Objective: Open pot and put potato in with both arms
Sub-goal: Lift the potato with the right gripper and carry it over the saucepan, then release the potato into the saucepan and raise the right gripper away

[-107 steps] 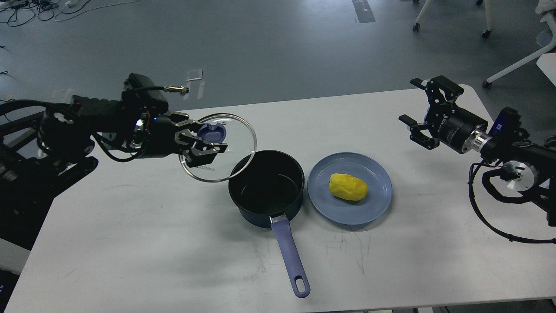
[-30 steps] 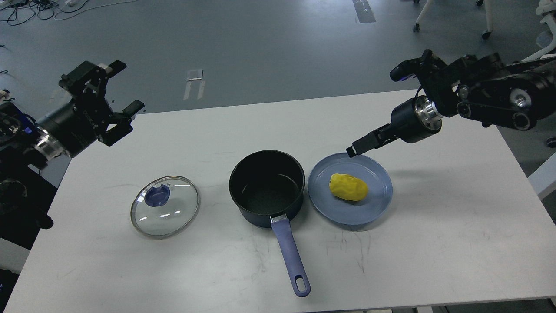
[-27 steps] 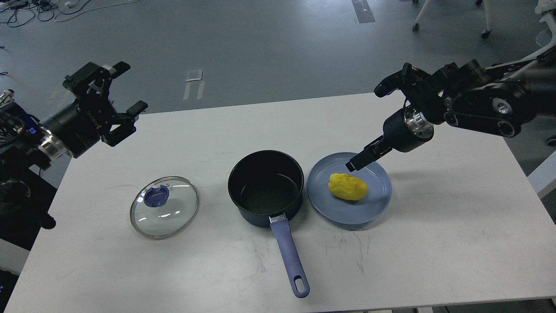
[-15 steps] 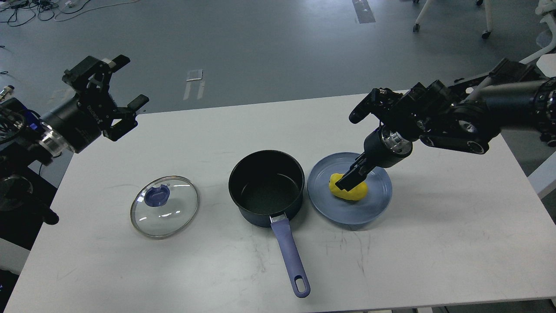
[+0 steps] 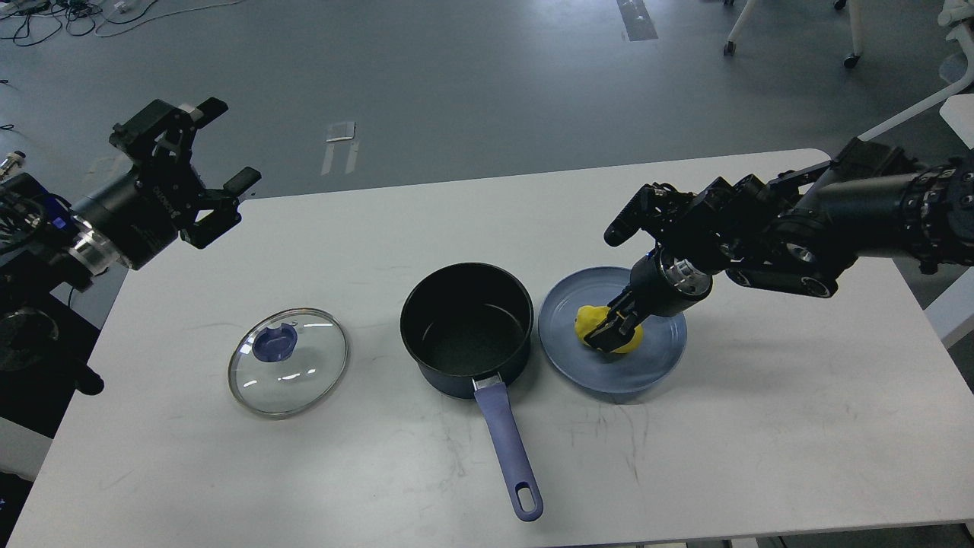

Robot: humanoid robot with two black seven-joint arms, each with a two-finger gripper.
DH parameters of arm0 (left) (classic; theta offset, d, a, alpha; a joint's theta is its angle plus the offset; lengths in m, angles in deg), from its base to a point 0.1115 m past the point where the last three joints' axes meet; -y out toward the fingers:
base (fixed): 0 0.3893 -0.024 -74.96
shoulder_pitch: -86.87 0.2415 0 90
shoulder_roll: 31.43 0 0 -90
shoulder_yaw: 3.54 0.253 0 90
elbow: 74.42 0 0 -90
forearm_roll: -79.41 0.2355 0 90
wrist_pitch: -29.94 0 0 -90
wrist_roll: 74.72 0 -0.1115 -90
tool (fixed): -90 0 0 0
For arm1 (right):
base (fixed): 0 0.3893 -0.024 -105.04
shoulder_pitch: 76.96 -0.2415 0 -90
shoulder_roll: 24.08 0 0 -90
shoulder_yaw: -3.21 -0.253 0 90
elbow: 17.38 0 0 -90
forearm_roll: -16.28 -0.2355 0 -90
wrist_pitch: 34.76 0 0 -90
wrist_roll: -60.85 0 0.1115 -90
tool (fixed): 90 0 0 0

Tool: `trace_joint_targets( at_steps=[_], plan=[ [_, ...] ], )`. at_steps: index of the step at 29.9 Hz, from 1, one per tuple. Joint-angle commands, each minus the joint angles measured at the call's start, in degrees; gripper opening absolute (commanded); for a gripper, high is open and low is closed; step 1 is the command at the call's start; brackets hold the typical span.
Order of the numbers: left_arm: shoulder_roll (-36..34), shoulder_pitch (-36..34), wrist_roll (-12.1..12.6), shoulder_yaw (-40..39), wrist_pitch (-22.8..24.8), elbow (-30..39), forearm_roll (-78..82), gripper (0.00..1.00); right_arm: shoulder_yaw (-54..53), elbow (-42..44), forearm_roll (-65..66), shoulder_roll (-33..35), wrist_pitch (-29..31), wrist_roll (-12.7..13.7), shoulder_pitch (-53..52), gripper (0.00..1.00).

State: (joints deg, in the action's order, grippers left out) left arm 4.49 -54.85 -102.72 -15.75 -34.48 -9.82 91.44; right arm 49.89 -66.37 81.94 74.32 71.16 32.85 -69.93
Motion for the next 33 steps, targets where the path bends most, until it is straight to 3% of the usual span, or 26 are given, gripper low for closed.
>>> trace_joint_targets(
  at_steps=[1,12,22,26,27,31,33],
  plan=[
    [0.12,-0.05,0.00,0.00,-0.01,0.00,0.00,0.98,-0.27,-0.32,-0.18,0.39,-0.09,0.00,-1.22,0.08],
    [0.12,-0.05,0.00,-1.06,0.08,0.17,0.00,0.98,-8.88,-3.21,-7.81,3.82,-0.36,0.00,-9.04,0.08],
    [0.38,-0.05,0.00,-1.06,-0.01,0.18,0.00,0.98,-10.12,-3.92,-20.66,-2.24,-0.88,0.00,-8.44,0.15],
    [0.65,0.04,0.00,-1.06,-0.10,0.18,0.00,0.98,-10.47,-3.31,-23.82,-4.27,-1.32,0.00,-5.01,0.26],
    [0.73,0.04,0.00,-1.06,-0.10,0.26,0.00,0.98,-10.82,-3.30,-24.52,-4.27,-1.93,0.00,-4.40,0.35],
    [0.82,0.04,0.00,-1.06,-0.10,0.18,0.00,0.98,-11.08,-3.22,-24.97,-4.18,-2.55,0.00,-3.34,0.50],
    [1.17,0.04,0.00,-1.06,-0.18,0.18,0.00,0.98,-11.08,-3.22,-24.97,-4.00,-2.82,0.00,-3.16,0.67]
  ],
)
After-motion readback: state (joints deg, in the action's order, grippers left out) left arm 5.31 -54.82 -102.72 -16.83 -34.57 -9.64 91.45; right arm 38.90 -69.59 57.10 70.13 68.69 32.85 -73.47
